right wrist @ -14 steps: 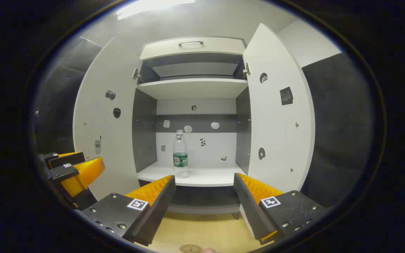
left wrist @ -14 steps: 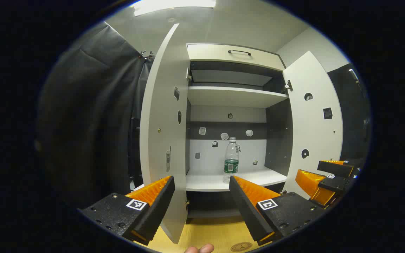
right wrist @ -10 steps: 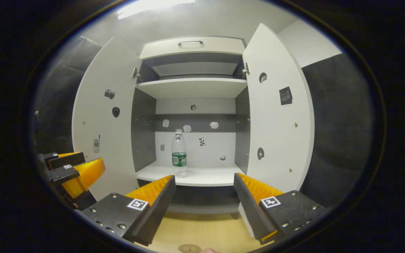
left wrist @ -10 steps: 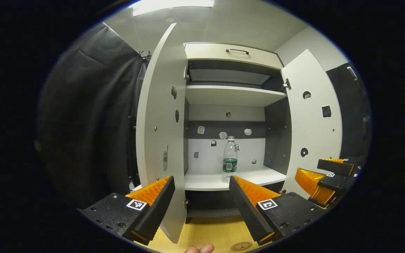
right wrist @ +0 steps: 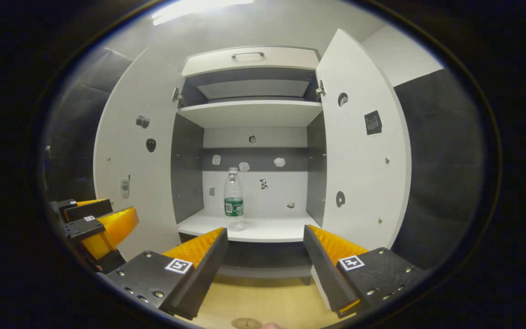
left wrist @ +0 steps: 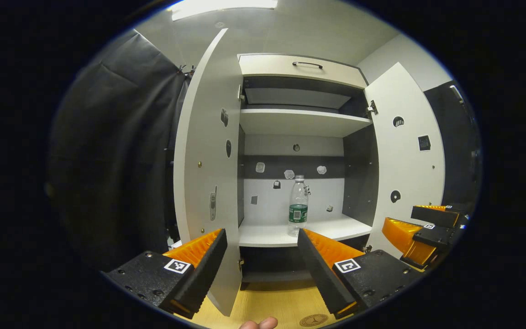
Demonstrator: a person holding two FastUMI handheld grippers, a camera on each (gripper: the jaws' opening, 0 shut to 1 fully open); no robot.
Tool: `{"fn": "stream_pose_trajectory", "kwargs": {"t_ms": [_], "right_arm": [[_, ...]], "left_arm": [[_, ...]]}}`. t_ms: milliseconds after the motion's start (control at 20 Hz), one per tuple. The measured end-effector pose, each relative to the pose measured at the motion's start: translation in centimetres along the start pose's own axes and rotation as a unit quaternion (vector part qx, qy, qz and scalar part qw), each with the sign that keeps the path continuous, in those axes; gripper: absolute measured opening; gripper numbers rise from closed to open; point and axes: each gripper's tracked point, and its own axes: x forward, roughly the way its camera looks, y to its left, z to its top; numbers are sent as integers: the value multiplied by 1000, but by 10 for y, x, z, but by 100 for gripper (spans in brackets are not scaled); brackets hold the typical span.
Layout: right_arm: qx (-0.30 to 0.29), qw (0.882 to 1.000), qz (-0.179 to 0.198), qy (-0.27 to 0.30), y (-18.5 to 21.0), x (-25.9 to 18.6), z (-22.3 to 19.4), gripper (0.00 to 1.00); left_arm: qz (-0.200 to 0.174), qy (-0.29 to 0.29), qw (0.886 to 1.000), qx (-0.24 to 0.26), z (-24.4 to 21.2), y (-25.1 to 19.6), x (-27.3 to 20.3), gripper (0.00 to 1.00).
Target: Grasp the bottle in the cabinet with the left hand and place it on the coaster, then close the right door with the right hand and the left door with the left hand.
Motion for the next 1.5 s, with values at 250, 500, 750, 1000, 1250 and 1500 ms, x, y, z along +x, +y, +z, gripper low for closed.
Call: {"fn": "stream_pose_trajectory", "kwargs": {"t_ms": [250, 500, 750, 1000, 1250, 1500], "right_arm": [[3, 1000, 1, 1, -2, 5, -1, 100], [2, 1000, 0, 3, -7, 11, -3, 100], [1, 1000, -5, 13, -15, 19, -9, 100], [-4, 1000, -14, 25, -25, 29, -16, 100], [-5, 999, -24, 42, -37, 38, -25, 100], [-10, 998, -32, 61, -46, 43, -37, 100]], "left_arm": [[2, 5, 1000, 4, -4, 1, 6, 98], [-2, 9, 1000, 5, -7, -3, 20, 98], [-18, 13, 1000, 6, -12, -19, 51, 99], [-39, 22, 999, 8, -24, -42, 92, 99], [-63, 29, 998, 7, -35, -66, 148, 99], [-71, 31, 997, 13, -42, -83, 204, 98]]}}
